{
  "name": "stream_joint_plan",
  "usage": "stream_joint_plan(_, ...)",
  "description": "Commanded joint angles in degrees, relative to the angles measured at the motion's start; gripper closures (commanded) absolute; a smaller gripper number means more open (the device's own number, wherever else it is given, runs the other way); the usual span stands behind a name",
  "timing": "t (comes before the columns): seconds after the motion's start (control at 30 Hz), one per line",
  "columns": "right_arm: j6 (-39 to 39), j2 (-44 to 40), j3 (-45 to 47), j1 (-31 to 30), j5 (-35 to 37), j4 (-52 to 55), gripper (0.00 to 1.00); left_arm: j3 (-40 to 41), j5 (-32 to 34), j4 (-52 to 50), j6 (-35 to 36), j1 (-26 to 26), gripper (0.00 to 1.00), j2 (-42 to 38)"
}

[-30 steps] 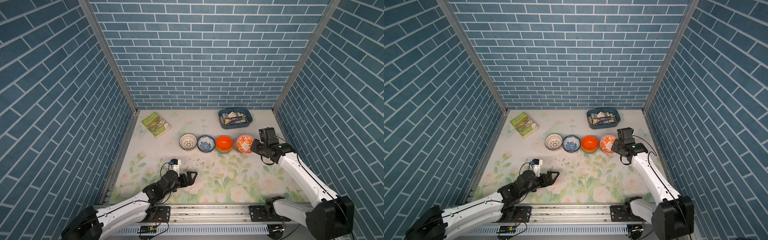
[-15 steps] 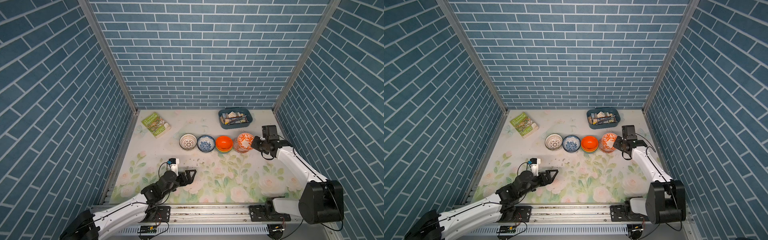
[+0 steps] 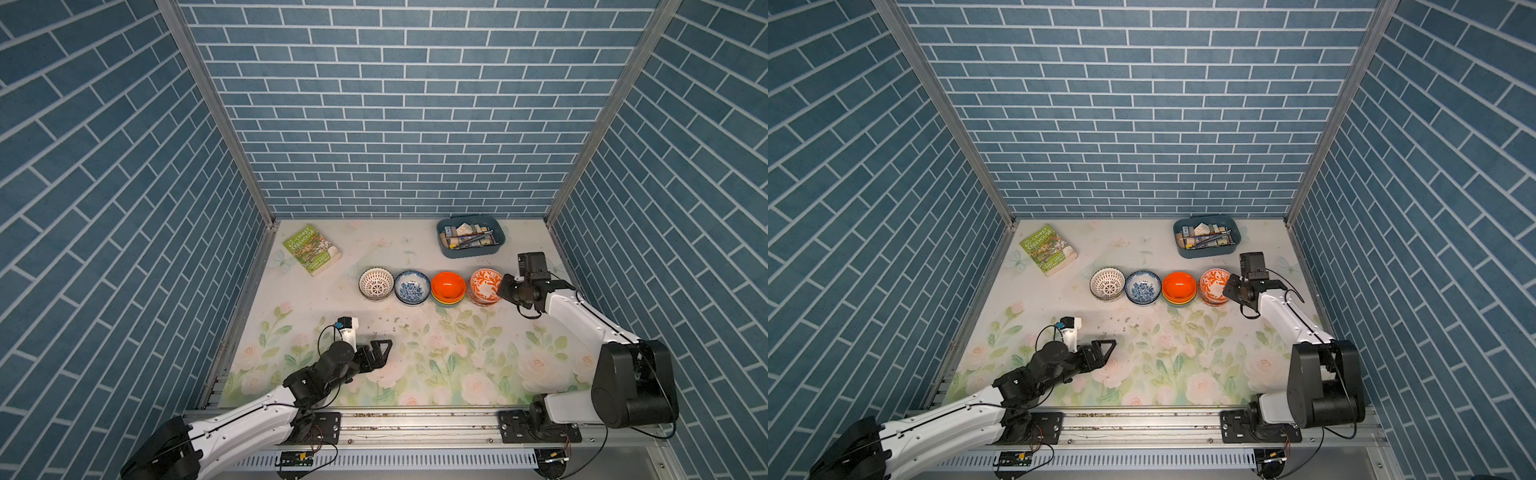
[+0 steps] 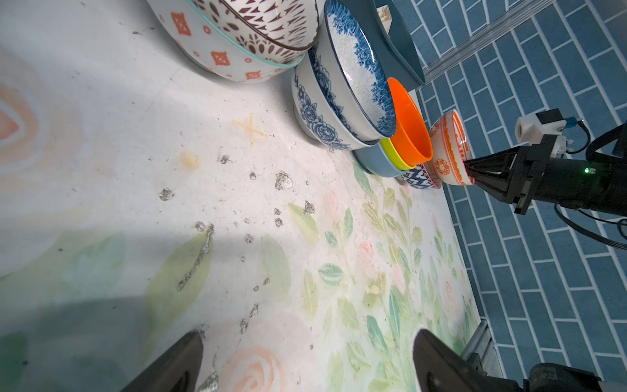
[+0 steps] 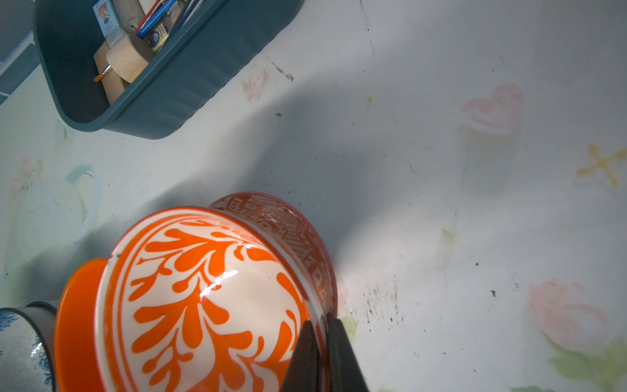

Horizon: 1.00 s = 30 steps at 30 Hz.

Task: Stack the bowls
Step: Place the bowl on the bowl.

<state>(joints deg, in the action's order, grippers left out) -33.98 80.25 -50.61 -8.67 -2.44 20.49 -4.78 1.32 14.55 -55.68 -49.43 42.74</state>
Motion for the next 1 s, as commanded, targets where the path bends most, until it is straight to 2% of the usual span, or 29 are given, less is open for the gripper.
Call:
stream_joint_plan(0.0, 1.2, 0.8, 0.8, 0.0, -0.9, -3.6, 1.00, 0.2, 0.8, 0.7, 0.9, -0.3, 0.00, 0.2)
stream_joint_plan(0.67, 1.2, 4.1, 0.2, -2.0, 0.4, -4.6, 1.00, -0.1, 0.8, 0.7, 0.9, -0.4, 0.00, 0.9)
stream_joint_plan(0.97, 1.1, 3.6, 0.2, -2.2, 0.1, -4.1, 0.69, 0.0, 1.0, 0.4, 0.9, -0.3, 0.00, 0.6)
